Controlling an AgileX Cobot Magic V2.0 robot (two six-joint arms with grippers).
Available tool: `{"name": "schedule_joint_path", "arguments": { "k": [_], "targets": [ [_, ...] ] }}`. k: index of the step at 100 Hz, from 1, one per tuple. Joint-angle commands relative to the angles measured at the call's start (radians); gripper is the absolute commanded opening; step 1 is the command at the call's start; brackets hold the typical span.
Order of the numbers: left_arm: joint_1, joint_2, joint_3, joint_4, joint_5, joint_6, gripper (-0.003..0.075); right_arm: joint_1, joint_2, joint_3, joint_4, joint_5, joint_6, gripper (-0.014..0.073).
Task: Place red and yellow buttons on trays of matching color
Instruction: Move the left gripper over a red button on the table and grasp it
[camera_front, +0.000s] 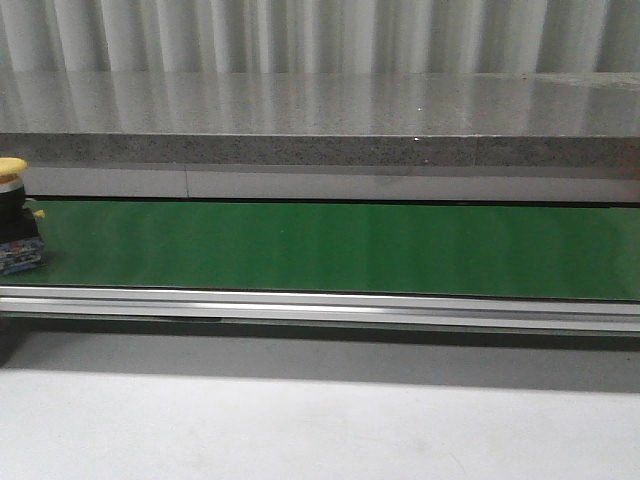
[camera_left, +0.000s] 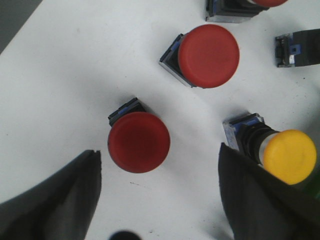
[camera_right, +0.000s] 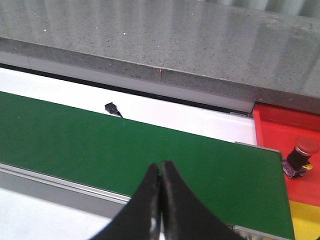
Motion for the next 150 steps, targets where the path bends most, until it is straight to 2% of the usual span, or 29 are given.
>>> {"name": "schedule_joint_path", "arguments": {
  "k": [1,77,115,150],
  "targets": [
    [0.002,-0.033,-0.028,0.003,-0.024,-0.006,0.0472,0.001,0.011,-0.02,0.006,-0.069,-0.005,-0.0066],
    [0.002,0.078,-0.028,0.022,-0.077,-0.006,0.0467,0.001,0.011,-0.02,0.006,-0.069,-0.005,-0.0066],
    [0.002,0.08,-0.028,0.022,-0.08,-0.006,0.0227,0.001,0.011,-0.02,0.006,-0.069,-0.005,-0.0066],
    [0.002,0.032,-0.028,0.03,-0.074,0.0,0.0131,0.001,0.011,-0.02,0.006,-0.069,-0.005,-0.0066]
  ]
}}
